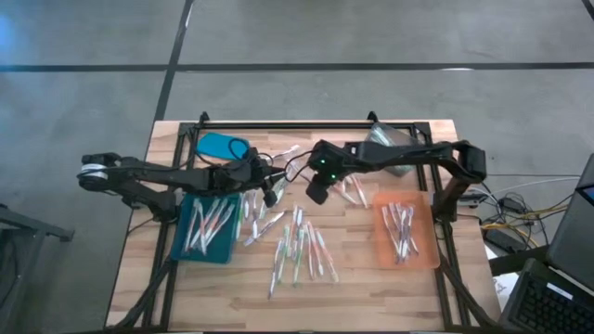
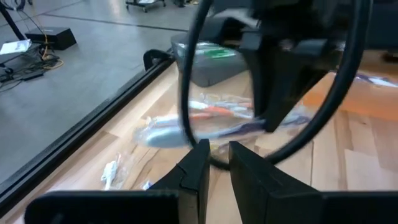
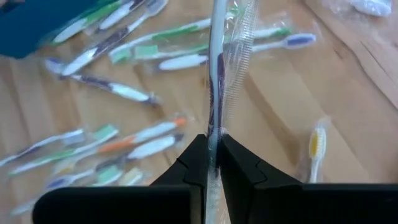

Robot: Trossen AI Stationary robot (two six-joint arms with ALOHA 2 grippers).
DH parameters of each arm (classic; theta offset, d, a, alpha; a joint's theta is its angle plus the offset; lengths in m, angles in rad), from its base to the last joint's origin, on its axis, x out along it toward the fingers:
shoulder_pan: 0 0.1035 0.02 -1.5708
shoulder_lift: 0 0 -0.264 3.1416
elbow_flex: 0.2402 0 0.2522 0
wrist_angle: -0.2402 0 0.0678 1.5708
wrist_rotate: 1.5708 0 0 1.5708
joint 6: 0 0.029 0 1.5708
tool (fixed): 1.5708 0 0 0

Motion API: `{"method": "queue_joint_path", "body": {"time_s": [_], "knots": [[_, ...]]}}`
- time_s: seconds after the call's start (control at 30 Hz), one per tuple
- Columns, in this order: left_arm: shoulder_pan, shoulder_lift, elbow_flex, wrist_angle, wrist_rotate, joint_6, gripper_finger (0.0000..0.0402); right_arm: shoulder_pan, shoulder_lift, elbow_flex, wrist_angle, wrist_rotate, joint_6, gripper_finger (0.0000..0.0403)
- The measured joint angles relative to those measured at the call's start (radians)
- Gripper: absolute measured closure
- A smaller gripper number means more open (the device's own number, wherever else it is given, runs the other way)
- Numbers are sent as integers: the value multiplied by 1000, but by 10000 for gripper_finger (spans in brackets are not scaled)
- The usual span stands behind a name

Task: Pick & Place Toothbrushes
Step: Put the purple toothbrush into the orange bin

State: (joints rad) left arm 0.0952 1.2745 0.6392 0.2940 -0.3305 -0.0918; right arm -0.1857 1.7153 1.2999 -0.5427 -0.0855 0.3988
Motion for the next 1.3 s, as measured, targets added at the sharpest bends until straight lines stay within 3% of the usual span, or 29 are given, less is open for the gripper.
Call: {"method": "queue_joint_path", "body": {"time_s": [0.27, 0.6, 0.93, 1.3], "knots": [[2, 1, -6, -29, -7, 0, 335, 77, -115, 4, -132, 50, 92, 381], [2, 3, -7, -30, -4, 0, 335, 208, -258, 2, -310, 199, 278, 381], [2, 3, -6, -25, -3, 1, 335, 370, -337, 2, -499, 246, 579, 381], [2, 3, -6, -24, -3, -9, 335, 627, -352, 2, -777, 274, 1062, 381]]}}
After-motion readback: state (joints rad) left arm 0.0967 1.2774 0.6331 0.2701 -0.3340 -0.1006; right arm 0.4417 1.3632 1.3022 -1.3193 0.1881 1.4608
